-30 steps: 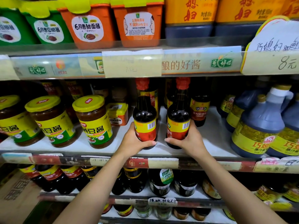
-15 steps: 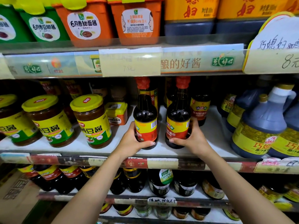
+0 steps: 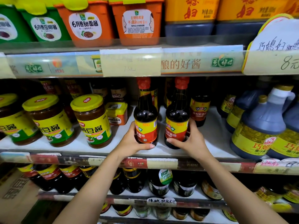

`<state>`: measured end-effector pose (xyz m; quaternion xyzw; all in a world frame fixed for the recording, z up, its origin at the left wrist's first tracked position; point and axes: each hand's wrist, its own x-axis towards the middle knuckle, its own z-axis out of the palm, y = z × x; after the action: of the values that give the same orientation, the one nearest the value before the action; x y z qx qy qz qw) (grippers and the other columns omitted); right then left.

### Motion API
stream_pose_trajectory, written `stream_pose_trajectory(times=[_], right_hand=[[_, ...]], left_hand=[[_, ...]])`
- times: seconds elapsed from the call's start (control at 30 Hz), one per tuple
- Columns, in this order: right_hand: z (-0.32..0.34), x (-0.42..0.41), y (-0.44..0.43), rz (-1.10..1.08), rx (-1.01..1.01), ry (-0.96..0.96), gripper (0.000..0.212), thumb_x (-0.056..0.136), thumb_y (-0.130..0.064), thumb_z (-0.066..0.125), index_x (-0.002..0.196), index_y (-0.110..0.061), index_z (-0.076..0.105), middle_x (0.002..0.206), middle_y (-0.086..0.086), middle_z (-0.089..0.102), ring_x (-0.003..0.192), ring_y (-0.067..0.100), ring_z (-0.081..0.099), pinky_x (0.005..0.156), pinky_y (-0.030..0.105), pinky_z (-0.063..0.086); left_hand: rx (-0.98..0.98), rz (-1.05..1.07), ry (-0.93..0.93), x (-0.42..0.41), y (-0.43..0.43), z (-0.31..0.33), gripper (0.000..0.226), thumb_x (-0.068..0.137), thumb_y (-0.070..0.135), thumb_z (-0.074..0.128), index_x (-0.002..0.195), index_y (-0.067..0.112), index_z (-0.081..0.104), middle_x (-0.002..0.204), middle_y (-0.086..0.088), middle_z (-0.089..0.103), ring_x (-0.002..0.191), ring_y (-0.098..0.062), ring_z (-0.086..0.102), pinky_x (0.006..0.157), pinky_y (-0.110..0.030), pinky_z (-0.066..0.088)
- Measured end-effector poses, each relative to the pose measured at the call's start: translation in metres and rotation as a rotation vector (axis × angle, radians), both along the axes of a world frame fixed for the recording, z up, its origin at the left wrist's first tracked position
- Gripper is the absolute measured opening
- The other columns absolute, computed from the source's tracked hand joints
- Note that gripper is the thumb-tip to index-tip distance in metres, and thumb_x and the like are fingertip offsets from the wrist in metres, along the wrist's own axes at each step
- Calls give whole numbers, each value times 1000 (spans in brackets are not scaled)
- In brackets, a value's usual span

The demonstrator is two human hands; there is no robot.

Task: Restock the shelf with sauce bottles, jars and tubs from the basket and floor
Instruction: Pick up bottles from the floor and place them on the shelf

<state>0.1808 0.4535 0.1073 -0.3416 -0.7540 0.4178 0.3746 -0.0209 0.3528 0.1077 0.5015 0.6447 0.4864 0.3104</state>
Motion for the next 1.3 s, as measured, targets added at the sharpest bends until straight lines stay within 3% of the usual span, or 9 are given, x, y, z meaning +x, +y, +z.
stream_pose_trajectory(times=[0.17, 0.37, 0.5, 0.63, 0.73, 0.87, 1.0, 1.13, 1.3], right_hand=[[2, -3, -2, -86, 119, -79, 93, 51, -35, 89, 128, -18, 40, 125, 2, 54, 110, 14, 53, 90, 27, 45], [6, 1, 0, -43, 10, -84, 91, 55, -24, 88, 130, -19, 37, 111, -6, 54, 99, 9, 51, 84, 21, 40], [4, 2, 7, 45, -74, -99, 91, 60, -21, 86, 134, -23, 33, 115, -8, 52, 108, 10, 51, 94, 26, 42], [1, 3, 11, 162, -162, -16, 81, 63, -10, 81, 127, -28, 37, 122, -2, 57, 115, 15, 55, 103, 42, 43], [0, 3, 7, 183, -160, -3, 80, 67, -8, 79, 130, -28, 33, 125, -2, 54, 118, 12, 53, 103, 35, 43], [4, -2, -2, 81, -38, -85, 92, 59, -20, 86, 132, -29, 30, 115, -17, 53, 100, -5, 52, 89, 19, 41], [2, -3, -2, -29, 14, -117, 96, 56, -27, 88, 134, -20, 32, 121, -2, 57, 102, 8, 50, 87, 23, 41], [2, 0, 1, 11, -56, -100, 95, 59, -21, 86, 136, -23, 30, 121, -2, 56, 108, 11, 52, 92, 25, 42], [-2, 2, 6, 67, -107, -67, 91, 60, -14, 85, 134, -25, 33, 124, 0, 56, 116, 17, 53, 102, 40, 44]], left_hand=[[-4, -19, -34, -4, 0, 1, 76, 62, 1, 81, 117, 35, 40, 115, 11, 58, 108, -4, 56, 96, -28, 45], [12, 46, 41, 4, 3, 1, 75, 59, 10, 85, 116, 31, 41, 104, 19, 56, 96, 5, 53, 75, -8, 44], [37, 108, 70, 6, 4, -3, 76, 54, 17, 88, 115, 30, 43, 111, 8, 61, 101, -5, 58, 87, -24, 48], [48, 164, 132, 6, 5, -6, 83, 49, 28, 90, 117, 28, 43, 114, 3, 61, 104, -12, 59, 90, -32, 50], [17, 126, 129, 6, 2, -3, 87, 48, 29, 90, 118, 32, 38, 117, 7, 57, 107, -10, 57, 91, -29, 48], [-15, 59, 109, 4, -4, 1, 84, 61, 12, 84, 118, 36, 28, 108, 19, 52, 107, -7, 52, 82, -12, 40], [5, 102, 148, 7, -5, 2, 86, 59, 14, 86, 123, 31, 30, 112, 13, 53, 105, -7, 52, 77, -8, 38], [19, 166, 209, 12, -6, 4, 90, 55, 21, 88, 127, 20, 34, 114, 8, 53, 103, -7, 50, 85, -20, 40], [18, 175, 224, 13, -7, 3, 90, 54, 25, 88, 126, 20, 34, 122, 1, 57, 105, -10, 52, 87, -23, 41]])
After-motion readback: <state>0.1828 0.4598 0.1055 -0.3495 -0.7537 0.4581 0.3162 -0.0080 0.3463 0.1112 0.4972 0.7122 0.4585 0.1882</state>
